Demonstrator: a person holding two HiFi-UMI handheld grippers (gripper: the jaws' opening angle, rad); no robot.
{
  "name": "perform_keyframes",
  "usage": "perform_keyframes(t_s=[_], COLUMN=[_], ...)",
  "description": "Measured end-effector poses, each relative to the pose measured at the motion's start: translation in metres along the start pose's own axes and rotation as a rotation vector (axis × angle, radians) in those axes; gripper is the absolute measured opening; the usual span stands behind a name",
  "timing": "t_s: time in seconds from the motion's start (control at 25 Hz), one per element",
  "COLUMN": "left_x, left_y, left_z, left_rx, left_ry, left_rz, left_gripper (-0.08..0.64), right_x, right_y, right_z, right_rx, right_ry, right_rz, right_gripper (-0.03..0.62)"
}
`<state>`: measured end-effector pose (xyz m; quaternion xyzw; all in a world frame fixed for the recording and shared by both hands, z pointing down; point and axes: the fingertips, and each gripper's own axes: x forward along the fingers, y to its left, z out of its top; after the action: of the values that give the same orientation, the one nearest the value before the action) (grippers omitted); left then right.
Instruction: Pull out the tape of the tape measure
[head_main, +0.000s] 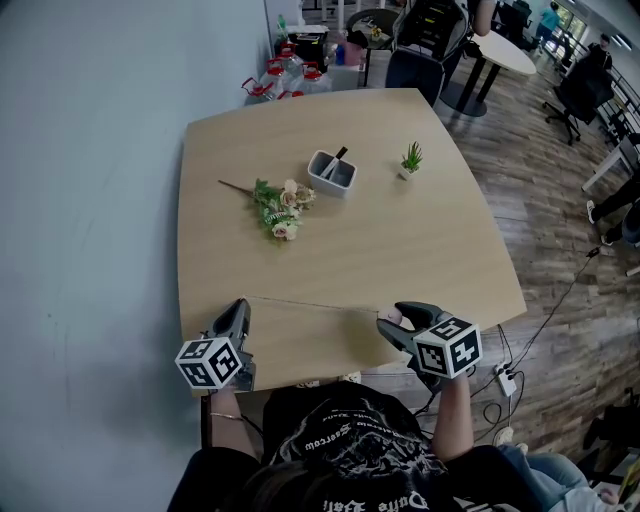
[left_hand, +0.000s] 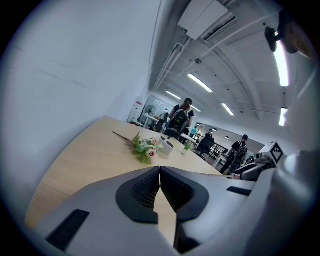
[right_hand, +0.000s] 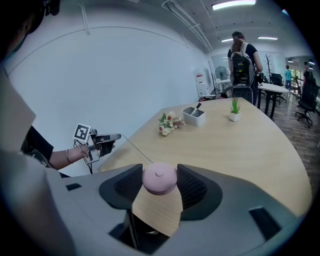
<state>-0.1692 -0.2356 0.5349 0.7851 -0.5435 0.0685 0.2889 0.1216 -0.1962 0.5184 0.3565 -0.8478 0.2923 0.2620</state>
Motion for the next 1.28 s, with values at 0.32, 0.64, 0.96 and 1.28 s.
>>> perform_keyframes(t_s=[0.32, 0.64, 0.96, 1.28], left_x=[0.004, 0.005, 0.014, 0.049], left_y=[-0.016, -0.018, -0.008, 0.009], left_z=[-0.003, -0.004, -0.024, -0.066], left_rx=[0.019, 0.009, 0.026, 0.120], left_ry=[0.011, 0.015, 0.122, 0.342], left_rz=[-0.071, -0.086, -0.009, 0.126], left_gripper=[0.009, 0.009, 0.009, 0.009], right_x=[0.001, -0.001, 0.008, 0.031], right_y=[0.001, -0.003, -0.010, -0.023], right_z=[0.000, -0.001, -0.005, -0.019], right_rx=[0.004, 0.018, 0.055, 0.079], right_ry=[0.000, -0.002, 0.005, 0.069], right_rz=[-0.002, -0.011, 0.011, -0.013], right_gripper=[0.232, 0.232, 0.232, 0.232])
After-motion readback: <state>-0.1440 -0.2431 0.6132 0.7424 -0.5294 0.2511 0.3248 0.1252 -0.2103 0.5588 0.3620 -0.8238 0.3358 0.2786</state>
